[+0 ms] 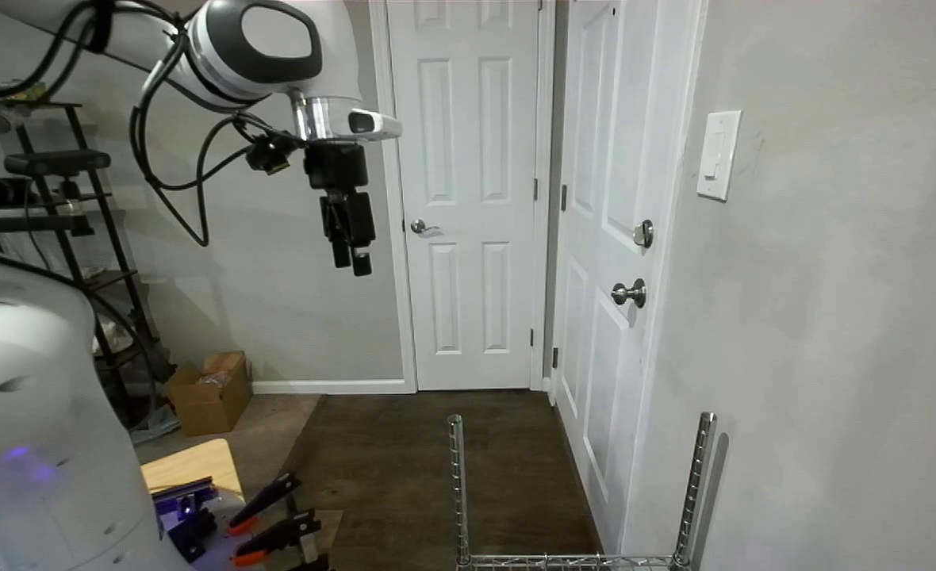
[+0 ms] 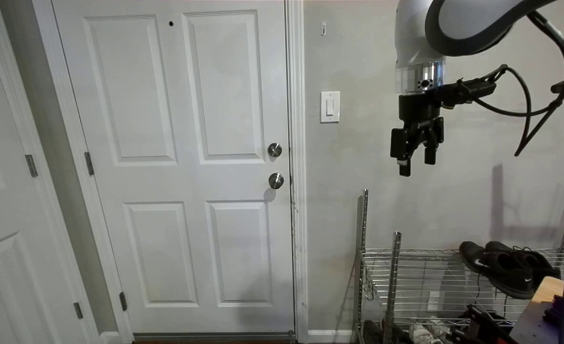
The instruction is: Flip the switch
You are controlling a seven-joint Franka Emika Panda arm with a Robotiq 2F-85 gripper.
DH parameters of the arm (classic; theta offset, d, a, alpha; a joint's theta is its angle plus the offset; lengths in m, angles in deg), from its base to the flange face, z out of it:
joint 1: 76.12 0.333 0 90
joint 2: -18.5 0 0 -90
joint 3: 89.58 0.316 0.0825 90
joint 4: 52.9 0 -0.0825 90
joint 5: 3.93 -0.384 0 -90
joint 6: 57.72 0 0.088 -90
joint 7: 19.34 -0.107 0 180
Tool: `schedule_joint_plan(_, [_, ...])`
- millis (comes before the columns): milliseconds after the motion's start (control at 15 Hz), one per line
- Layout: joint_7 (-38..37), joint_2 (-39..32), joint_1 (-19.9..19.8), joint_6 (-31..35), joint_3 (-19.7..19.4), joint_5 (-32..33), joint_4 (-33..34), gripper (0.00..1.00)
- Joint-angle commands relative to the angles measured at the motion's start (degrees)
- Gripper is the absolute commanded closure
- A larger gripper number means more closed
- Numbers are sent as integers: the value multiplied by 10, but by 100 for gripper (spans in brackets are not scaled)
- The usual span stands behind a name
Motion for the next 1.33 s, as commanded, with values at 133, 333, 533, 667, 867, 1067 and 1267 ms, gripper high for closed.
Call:
schedule_joint_plan(133, [26, -38, -4, 44, -30, 12, 15, 0])
schedule_joint_plan(333, [56, -59, 1, 74, -44, 14, 18, 26])
schedule_joint_plan(533, [66, -87, -15, 127, -49, 53, 27, 46])
schedule_joint_plan(667, [58, -108, -33, 162, -56, 88, 33, 59])
schedule_joint_plan(867, [54, -145, -60, 220, -71, 135, 45, 78])
schedule_joint_plan(1067, [43, -183, -86, 279, -79, 183, 63, 95])
schedule_joint_plan(1267, [7, -221, -118, 359, -67, 270, 84, 99])
